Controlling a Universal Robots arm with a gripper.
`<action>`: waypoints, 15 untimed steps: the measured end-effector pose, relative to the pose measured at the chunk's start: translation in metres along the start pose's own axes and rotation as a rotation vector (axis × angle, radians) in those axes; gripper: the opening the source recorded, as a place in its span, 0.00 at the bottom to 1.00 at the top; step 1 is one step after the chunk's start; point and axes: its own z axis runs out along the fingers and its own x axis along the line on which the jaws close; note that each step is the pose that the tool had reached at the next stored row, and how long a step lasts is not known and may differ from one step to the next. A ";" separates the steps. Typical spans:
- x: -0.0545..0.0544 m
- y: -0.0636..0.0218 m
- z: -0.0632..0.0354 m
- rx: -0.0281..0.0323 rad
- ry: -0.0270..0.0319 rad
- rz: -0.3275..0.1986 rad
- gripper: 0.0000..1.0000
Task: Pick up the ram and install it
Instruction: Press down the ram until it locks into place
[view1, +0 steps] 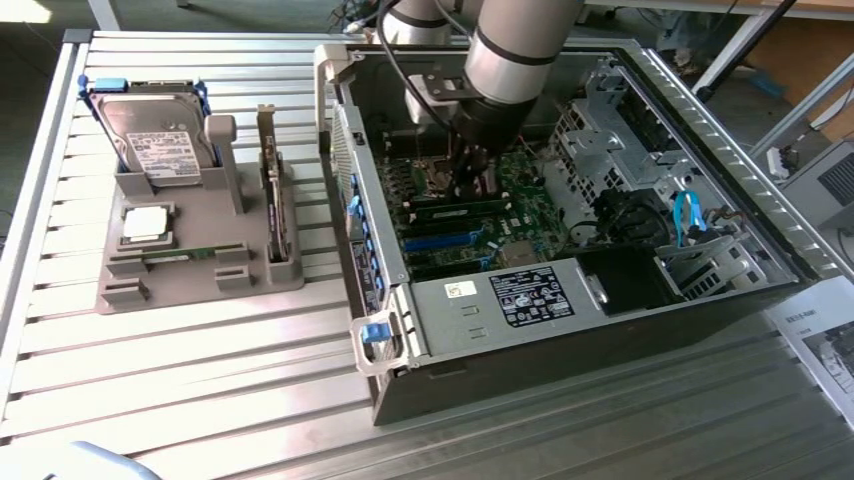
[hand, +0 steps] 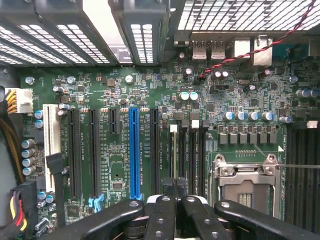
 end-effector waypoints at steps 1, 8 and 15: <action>0.000 0.0000 -0.0019 -0.0001 0.0002 0.000 0.10; 0.000 0.0000 -0.0130 0.0000 0.0001 0.000 0.10; -0.001 0.0000 -0.0255 0.0000 0.0000 0.000 0.10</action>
